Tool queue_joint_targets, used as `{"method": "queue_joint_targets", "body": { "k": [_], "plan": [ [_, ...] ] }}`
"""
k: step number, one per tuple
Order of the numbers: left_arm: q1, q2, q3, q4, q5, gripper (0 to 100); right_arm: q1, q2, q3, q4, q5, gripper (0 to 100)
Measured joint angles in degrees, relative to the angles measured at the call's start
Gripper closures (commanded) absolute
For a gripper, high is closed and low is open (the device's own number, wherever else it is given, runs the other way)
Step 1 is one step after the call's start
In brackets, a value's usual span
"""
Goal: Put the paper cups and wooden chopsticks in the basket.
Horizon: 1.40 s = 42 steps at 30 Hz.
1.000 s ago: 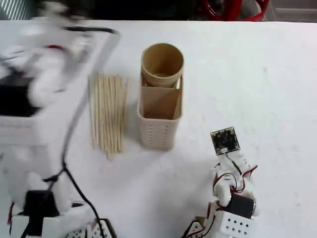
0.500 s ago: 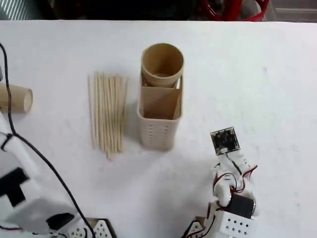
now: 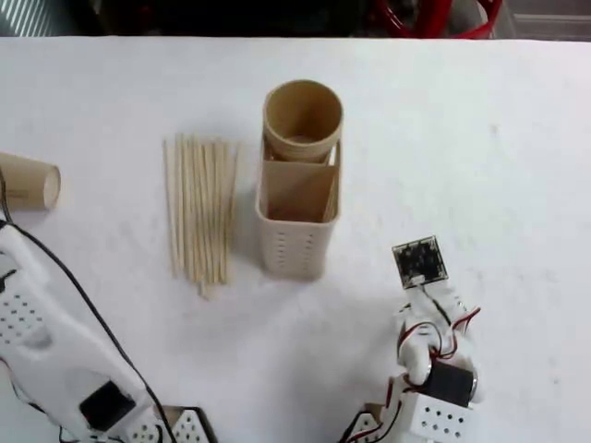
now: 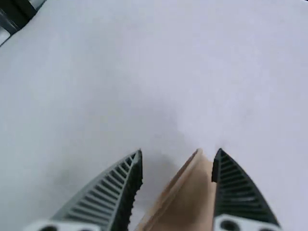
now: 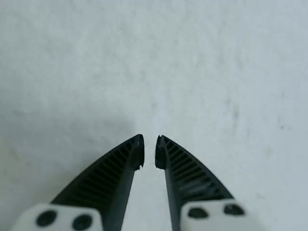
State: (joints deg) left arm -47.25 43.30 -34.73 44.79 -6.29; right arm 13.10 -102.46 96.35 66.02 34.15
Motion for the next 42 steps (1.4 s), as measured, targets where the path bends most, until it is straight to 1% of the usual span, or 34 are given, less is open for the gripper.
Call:
{"method": "queue_joint_targets", "body": {
  "k": [3, 8, 12, 17, 19, 24, 26, 30, 32, 38, 42],
  "plan": [
    [0.0, 5.3, -6.3, 1.1, 1.1, 76, 0.0, 0.0, 0.0, 0.0, 0.0, 94.2],
    [0.4, 12.5, -16.4, 8.6, 1.1, 76, 0.0, 0.0, 0.0, 0.0, 0.0, 94.2],
    [1.1, 15.6, -23.6, 19.2, 1.0, 76, 0.0, 0.0, 0.0, 0.0, 0.0, 94.2],
    [3.3, 16.6, -31.6, 36.6, -2.5, 76, 0.0, 0.0, 0.0, 0.0, 0.0, 94.2],
    [4.4, 16.6, -33.9, 42.2, -3.5, 76, 0.0, 0.0, 0.0, 0.0, 0.0, 94.2],
    [4.3, 16.6, -39.5, 52.2, -4.4, 76, 0.0, 0.0, 0.0, 0.0, 0.0, 94.2],
    [4.4, 16.6, -41.1, 55.4, -6.2, 76, 0.0, 0.0, 0.0, 0.0, 0.0, 94.2],
    [4.4, 16.6, -42.3, 57.1, -10.6, 84, 0.0, 0.0, 0.0, 0.0, 0.0, 94.2],
    [4.4, 16.6, -42.3, 57.4, -12.9, 86, 0.0, 0.0, 0.0, 0.0, 0.0, 94.2],
    [5.2, 13.1, -42.1, 57.6, -14.4, 86, 0.0, 0.0, 0.0, 0.0, 0.0, 94.2],
    [9.0, 4.8, -36.1, 57.6, -14.9, 86, 0.0, 0.0, 0.0, 0.0, 0.0, 94.2]
  ]
}}
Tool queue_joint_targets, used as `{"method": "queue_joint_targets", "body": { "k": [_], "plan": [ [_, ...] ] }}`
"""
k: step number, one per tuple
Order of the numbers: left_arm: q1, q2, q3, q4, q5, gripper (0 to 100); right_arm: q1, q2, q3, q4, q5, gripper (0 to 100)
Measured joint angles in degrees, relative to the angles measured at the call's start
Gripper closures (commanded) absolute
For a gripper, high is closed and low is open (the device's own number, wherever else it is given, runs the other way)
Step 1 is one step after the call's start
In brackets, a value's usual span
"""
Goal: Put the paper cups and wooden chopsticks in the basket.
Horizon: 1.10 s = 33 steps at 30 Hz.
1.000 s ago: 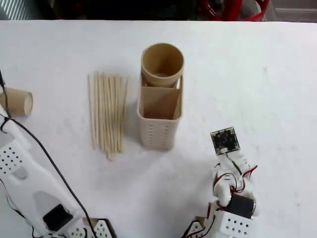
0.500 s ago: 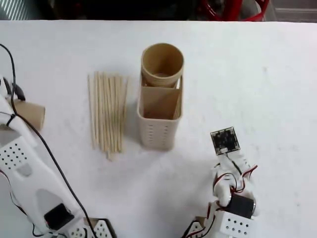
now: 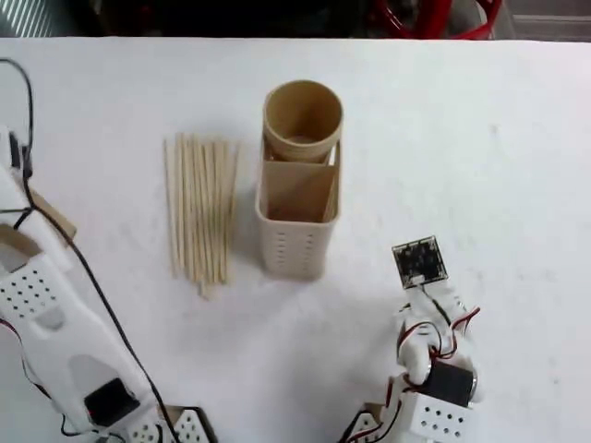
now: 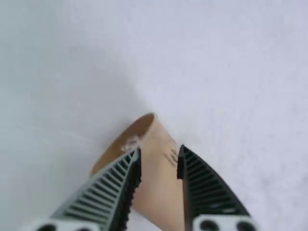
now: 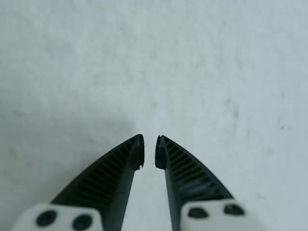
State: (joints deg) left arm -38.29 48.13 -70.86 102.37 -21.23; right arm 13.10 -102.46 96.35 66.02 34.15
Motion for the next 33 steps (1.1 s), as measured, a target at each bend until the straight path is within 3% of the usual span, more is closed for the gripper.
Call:
{"method": "queue_joint_targets", "body": {
  "k": [8, 11, 15, 19, 26, 33],
  "plan": [
    [9.7, -17.5, 18.2, -1.0, -2.4, 86, 0.0, 0.0, 0.0, 0.0, 0.0, 94.2],
    [6.5, -20.6, 19.2, -4.0, -0.7, 86, 0.0, 0.0, 0.0, 0.0, 0.0, 94.2],
    [-2.5, -20.1, 19.3, -10.6, 1.8, 86, 0.0, 0.0, 0.0, 0.0, 0.0, 94.2],
    [-9.1, -14.0, 19.3, -15.7, 1.7, 74, 0.0, 0.0, 0.0, 0.0, 0.0, 94.2],
    [-8.3, -6.5, 19.3, -12.0, -8.1, 75, 0.0, 0.0, 0.0, 0.0, 0.0, 94.2],
    [-8.3, -5.6, 19.3, -15.0, -9.6, 75, 0.0, 0.0, 0.0, 0.0, 0.0, 94.2]
  ]
}}
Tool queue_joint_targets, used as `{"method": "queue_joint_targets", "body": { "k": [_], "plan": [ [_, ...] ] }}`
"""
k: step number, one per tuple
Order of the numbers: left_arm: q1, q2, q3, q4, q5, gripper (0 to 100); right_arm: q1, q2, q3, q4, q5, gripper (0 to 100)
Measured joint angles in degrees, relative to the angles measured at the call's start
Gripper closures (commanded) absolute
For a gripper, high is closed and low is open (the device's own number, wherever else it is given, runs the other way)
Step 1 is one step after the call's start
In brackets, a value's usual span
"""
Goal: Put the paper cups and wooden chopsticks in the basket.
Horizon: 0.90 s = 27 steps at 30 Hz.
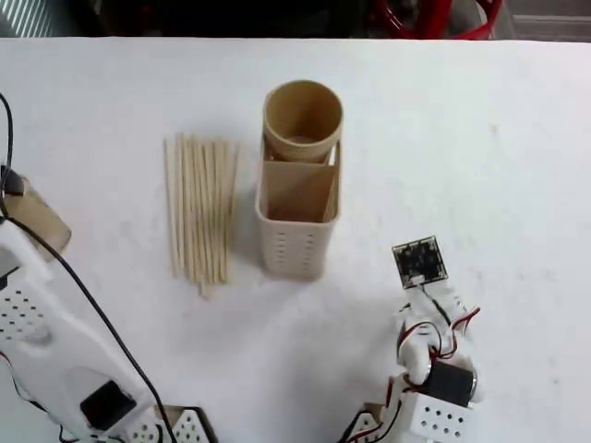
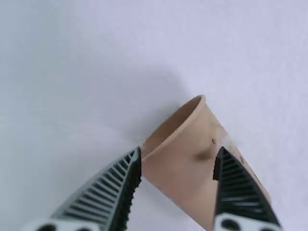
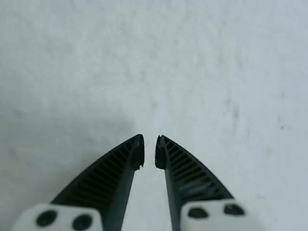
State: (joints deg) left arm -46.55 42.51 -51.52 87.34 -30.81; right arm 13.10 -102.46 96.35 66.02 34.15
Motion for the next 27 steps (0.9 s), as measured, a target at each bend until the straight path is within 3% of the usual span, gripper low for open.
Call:
{"method": "queue_joint_targets", "body": {
  "k": [18, 27],
  "plan": [
    [0.4, 0.0, 0.3, -2.7, -7.8, 75, 0.0, 0.0, 0.0, 0.0, 0.0, 94.2],
    [1.7, 0.0, 0.3, 4.8, -11.9, 75, 0.0, 0.0, 0.0, 0.0, 0.0, 94.2]
  ]
}}
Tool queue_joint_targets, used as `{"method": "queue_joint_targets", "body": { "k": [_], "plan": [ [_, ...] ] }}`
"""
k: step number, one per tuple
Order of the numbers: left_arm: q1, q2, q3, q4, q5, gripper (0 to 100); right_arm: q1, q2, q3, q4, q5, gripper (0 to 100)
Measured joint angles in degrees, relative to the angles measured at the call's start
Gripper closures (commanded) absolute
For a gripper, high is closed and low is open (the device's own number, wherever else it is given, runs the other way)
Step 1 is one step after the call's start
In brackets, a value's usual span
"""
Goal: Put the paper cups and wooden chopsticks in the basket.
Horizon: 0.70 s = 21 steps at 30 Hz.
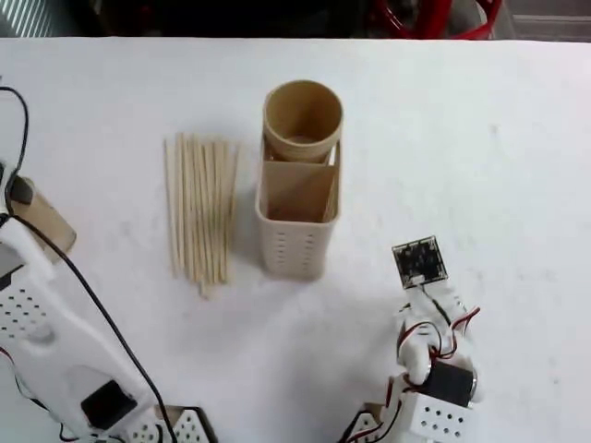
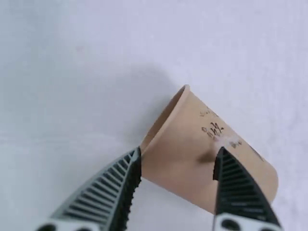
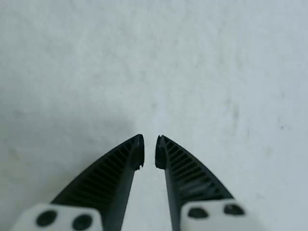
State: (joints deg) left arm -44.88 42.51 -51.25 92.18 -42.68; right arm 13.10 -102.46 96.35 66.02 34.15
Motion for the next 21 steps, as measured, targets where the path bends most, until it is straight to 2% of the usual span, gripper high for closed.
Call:
{"method": "queue_joint_targets", "body": {
  "k": [10, 15, 21],
  "plan": [
    [3.3, -0.2, -0.4, 7.8, -1.9, 75, 0.0, 0.0, 0.0, 0.0, 0.0, 94.2],
    [3.0, -1.1, -5.5, 9.1, 4.7, 75, 0.0, 0.0, 0.0, 0.0, 0.0, 94.2],
    [0.7, -11.1, -9.9, 9.9, 9.5, 75, 0.0, 0.0, 0.0, 0.0, 0.0, 94.2]
  ]
}}
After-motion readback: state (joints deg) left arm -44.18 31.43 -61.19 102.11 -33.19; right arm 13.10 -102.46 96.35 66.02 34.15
